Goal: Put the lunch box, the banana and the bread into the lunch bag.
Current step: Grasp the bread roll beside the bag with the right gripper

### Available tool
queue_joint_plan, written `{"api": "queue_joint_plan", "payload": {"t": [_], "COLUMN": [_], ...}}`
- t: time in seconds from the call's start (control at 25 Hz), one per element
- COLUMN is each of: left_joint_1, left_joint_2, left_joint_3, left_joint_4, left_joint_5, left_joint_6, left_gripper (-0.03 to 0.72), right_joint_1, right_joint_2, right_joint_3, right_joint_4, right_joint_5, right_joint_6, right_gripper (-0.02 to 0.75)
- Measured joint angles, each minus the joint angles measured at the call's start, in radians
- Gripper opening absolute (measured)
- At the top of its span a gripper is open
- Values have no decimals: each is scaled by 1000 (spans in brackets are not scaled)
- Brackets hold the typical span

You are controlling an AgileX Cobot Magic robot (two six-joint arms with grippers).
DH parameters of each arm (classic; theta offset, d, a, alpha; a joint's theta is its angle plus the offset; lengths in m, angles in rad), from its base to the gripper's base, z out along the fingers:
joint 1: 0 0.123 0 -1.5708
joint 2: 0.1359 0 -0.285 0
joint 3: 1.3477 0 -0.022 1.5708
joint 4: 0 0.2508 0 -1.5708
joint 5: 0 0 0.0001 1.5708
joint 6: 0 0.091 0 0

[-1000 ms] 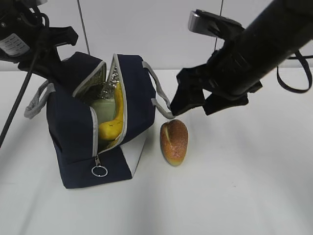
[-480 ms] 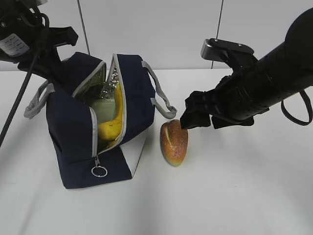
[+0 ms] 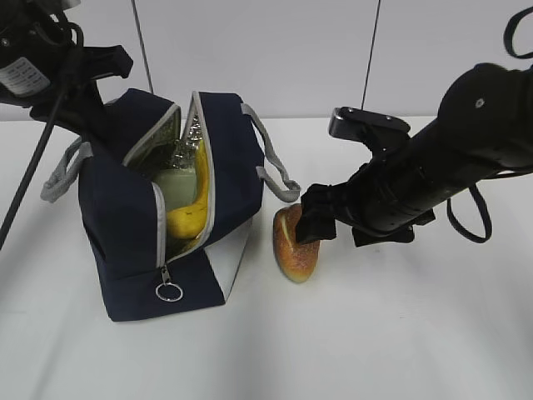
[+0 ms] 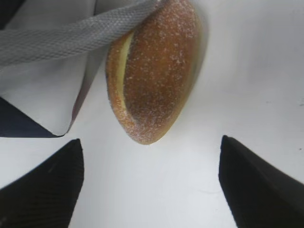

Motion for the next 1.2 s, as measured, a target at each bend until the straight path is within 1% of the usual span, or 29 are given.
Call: {"api": "queue_joint_plan", "payload": {"t": [0.12,0.36,0.6,0.76,0.92,1.0,1.08,1.2], "left_joint_1": [0,0,0,0,0,0,0,0], "left_joint_2": [0,0,0,0,0,0,0,0], "left_joint_3": [0,0,0,0,0,0,0,0], "left_joint_4": [0,0,1,1,1,1,1,1], "left_joint_5": [0,0,0,0,0,0,0,2], "left_joint_6": [0,0,0,0,0,0,0,0], "left_gripper": [0,0,0,0,0,0,0,0], "right_joint_1": [0,0,0,0,-2,-2,-2,-2], "right_joint_2": [51,151,232,279,295,297,299,302], "right_joint_3": [-8,-101,-211,-247,-261,-270,-286,-326], "right_joint_4": [8,19,28,31,46,46,40,-14], "right_joint_5": [-26,-32,-6,32,56,71,104,182], "right_joint_6": [-2,-2,-2,-3,-3,-3,-3,-3], "right_gripper": [659,647,632,601,587,558,507,463]}}
